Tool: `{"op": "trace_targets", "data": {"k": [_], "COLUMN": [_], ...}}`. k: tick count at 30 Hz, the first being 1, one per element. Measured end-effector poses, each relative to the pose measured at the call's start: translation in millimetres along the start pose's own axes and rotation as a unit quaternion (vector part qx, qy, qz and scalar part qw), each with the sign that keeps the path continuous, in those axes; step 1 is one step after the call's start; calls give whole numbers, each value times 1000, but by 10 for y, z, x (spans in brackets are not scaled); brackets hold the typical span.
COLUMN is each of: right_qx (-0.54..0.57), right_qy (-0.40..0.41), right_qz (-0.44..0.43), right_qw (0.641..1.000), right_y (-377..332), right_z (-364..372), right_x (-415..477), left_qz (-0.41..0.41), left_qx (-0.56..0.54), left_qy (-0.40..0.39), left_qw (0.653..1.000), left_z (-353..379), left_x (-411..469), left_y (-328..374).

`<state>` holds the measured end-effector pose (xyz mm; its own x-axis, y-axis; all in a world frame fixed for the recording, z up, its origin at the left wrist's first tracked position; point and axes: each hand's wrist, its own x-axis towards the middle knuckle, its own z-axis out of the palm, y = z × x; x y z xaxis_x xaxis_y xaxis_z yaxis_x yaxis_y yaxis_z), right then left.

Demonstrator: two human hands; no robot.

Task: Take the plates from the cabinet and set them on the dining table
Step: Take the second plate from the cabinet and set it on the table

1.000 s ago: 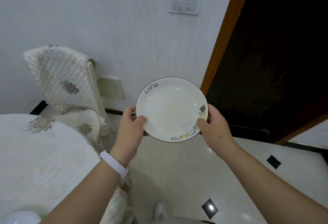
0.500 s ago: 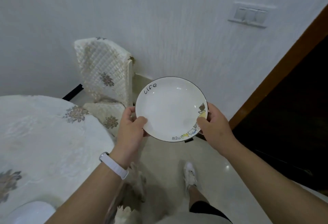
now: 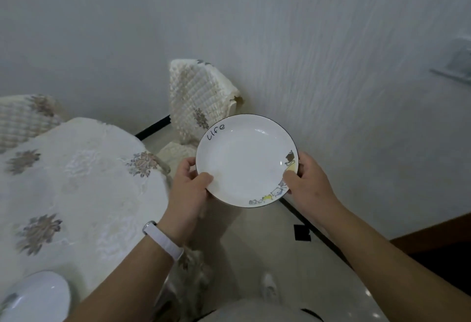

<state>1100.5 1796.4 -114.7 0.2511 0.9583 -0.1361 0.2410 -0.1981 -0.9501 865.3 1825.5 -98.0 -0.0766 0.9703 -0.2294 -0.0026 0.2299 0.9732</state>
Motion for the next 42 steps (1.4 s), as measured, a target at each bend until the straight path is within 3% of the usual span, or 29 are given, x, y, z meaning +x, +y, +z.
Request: {"op": "trace_targets", "data": {"k": [16,30,42], "right_qx": [4,-40,-71], "right_qy": [-194,-228,-269], "right_qz": [-70,-25,-82], "right_qw": [978,972,957], "right_y": [-197,-278,-867], "right_z": [340,1052,2188], "right_x": [1090,2124,2772], "left_qz": [-16,-64,-30], "left_qx": [-52,-91,-90], "left_qy": [170,205,239], "left_qw": [984,972,966], "left_z": [42,-257,-1246], "left_x": [241,1364,2155], "left_y": [104,12,243]}}
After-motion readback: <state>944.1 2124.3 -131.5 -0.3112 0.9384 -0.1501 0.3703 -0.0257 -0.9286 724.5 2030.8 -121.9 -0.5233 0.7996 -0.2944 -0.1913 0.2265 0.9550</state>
